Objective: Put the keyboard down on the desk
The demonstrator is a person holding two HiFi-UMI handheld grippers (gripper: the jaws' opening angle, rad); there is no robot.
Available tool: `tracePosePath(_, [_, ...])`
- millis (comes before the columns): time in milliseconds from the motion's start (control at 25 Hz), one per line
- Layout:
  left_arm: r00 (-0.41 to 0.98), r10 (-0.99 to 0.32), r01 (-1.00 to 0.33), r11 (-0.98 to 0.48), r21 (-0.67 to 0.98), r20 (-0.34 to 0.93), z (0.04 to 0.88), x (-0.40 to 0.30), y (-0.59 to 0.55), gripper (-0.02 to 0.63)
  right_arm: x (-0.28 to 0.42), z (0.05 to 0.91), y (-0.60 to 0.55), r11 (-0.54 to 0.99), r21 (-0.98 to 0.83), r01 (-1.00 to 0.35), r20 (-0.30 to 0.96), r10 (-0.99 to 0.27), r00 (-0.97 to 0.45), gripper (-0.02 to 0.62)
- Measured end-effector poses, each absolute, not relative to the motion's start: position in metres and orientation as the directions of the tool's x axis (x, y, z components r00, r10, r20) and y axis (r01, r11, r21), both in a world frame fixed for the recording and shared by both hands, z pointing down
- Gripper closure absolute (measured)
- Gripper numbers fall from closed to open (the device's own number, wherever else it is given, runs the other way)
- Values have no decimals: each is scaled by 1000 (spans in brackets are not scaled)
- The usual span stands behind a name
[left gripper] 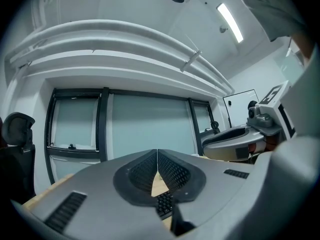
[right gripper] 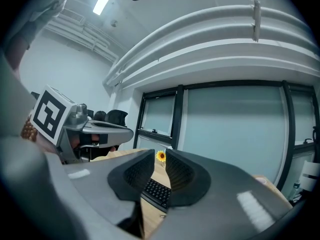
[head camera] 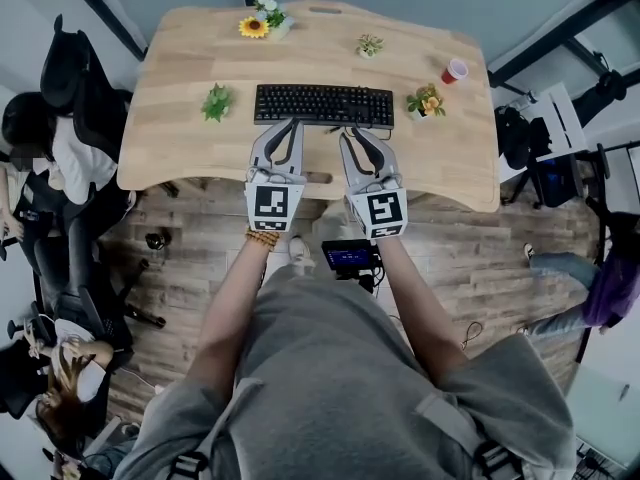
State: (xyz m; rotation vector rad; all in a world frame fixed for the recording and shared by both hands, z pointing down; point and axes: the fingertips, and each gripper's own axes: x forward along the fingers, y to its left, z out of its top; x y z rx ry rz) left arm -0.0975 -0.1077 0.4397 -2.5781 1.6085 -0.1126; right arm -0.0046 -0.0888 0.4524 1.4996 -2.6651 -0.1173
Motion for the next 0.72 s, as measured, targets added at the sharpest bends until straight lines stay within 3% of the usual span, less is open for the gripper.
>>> tracePosePath(240, [440,-897,-888,-442,-125,46,457,-99,-109,595,-1,467,-90,513,110,-851,66,-858,-509,563])
tracePosePath(720, [453,-887,-879,-461,-119,92,476,-97,-116,595,6,480,-99,502,94,-860,96,-864,-494,565])
